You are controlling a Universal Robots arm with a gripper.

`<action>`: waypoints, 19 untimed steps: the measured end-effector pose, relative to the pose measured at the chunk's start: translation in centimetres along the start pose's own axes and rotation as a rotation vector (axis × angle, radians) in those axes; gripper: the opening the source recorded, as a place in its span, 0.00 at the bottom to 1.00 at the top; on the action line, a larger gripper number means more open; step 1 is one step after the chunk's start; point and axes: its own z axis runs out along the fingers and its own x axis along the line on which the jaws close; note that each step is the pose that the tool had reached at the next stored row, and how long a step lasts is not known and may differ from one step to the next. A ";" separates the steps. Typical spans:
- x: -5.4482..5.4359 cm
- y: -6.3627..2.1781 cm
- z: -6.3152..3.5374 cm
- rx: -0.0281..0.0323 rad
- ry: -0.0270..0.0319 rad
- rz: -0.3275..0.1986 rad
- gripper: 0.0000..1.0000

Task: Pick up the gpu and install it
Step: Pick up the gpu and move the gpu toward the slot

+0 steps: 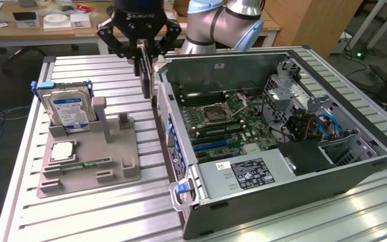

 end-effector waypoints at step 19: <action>-2.6 0.01 0.02 -0.0001 0.0005 -0.011 0.29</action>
